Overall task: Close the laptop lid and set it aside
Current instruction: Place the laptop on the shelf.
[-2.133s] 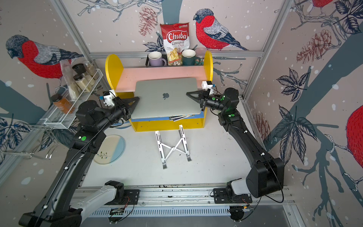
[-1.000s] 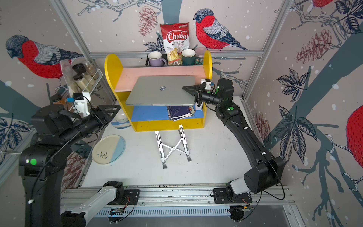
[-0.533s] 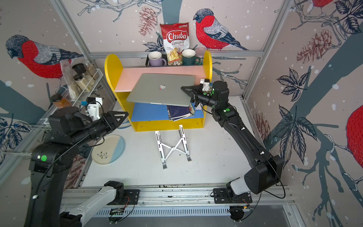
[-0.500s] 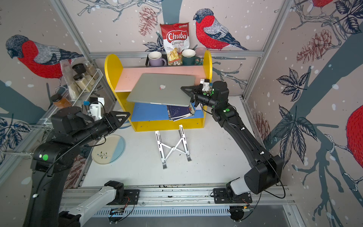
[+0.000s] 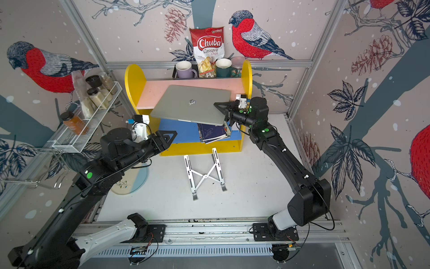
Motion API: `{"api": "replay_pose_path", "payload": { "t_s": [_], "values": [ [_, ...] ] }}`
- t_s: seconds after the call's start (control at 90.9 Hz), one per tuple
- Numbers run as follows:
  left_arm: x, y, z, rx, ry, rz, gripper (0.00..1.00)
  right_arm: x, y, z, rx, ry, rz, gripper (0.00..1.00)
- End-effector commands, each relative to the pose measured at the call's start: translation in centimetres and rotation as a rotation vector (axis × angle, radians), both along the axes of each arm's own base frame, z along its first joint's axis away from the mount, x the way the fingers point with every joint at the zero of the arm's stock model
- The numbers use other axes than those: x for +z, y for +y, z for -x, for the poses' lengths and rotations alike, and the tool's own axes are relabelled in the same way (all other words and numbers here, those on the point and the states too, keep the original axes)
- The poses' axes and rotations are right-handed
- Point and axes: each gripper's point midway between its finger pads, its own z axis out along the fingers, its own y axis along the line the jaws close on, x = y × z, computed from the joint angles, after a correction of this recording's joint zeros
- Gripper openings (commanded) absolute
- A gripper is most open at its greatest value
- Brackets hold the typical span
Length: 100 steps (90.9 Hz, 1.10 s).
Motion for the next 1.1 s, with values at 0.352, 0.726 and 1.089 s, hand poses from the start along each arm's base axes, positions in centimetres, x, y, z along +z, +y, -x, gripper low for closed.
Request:
{"api": "replay_pose_path", "payload": {
  "t_s": [0.352, 0.726, 1.089],
  "values": [
    [5.0, -0.5, -2.7, 0.202, -0.249, 0.216, 0.58, 1.9, -0.6, 0.0, -0.006, -0.058, -0.057, 0.00],
    [3.7, -2.1, -5.0, 0.239, -0.210, 0.266, 0.58, 1.8, -0.6, 0.0, 0.005, -0.054, -0.069, 0.00],
    [4.5, -4.1, -6.4, 0.208, -0.207, 0.362, 0.45, 1.5, -0.5, -0.1, 0.006, -0.050, -0.067, 0.00]
  ]
}}
